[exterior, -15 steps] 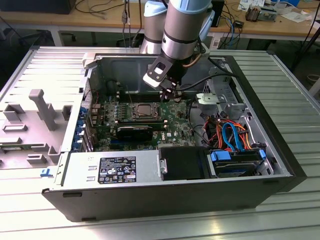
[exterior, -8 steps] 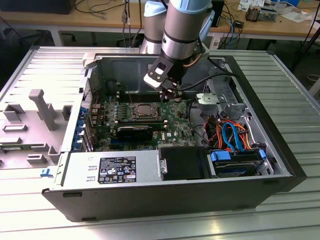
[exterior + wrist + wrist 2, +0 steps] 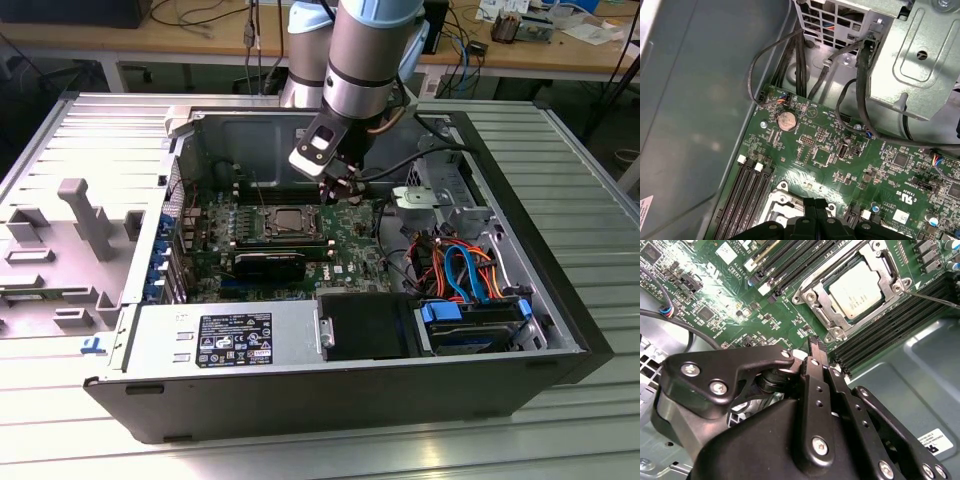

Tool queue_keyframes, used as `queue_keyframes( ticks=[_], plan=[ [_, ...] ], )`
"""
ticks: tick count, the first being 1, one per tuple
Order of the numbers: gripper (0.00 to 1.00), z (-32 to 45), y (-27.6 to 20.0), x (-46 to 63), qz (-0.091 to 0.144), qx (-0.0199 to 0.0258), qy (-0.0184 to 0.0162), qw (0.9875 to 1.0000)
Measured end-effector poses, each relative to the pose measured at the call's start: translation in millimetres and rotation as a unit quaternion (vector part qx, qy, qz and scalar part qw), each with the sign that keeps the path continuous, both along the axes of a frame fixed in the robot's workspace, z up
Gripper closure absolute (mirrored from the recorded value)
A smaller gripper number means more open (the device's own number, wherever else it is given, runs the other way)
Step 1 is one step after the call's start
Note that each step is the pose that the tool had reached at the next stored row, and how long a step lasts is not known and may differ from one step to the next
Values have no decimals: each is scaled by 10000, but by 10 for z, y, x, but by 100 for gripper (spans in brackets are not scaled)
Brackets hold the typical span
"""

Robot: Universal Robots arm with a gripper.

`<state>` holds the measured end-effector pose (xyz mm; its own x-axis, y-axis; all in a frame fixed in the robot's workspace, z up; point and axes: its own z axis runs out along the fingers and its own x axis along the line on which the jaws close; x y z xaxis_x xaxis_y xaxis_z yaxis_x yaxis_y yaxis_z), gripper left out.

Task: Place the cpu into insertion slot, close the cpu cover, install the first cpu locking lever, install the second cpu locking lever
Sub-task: 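Install the first cpu locking lever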

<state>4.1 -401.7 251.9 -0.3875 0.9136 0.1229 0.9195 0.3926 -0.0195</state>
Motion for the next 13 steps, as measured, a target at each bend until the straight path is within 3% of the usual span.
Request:
queue_keyframes(
  ticks=[13],
  plan=[
    [89,0,0,0,249,0,0,9997]
  ],
)
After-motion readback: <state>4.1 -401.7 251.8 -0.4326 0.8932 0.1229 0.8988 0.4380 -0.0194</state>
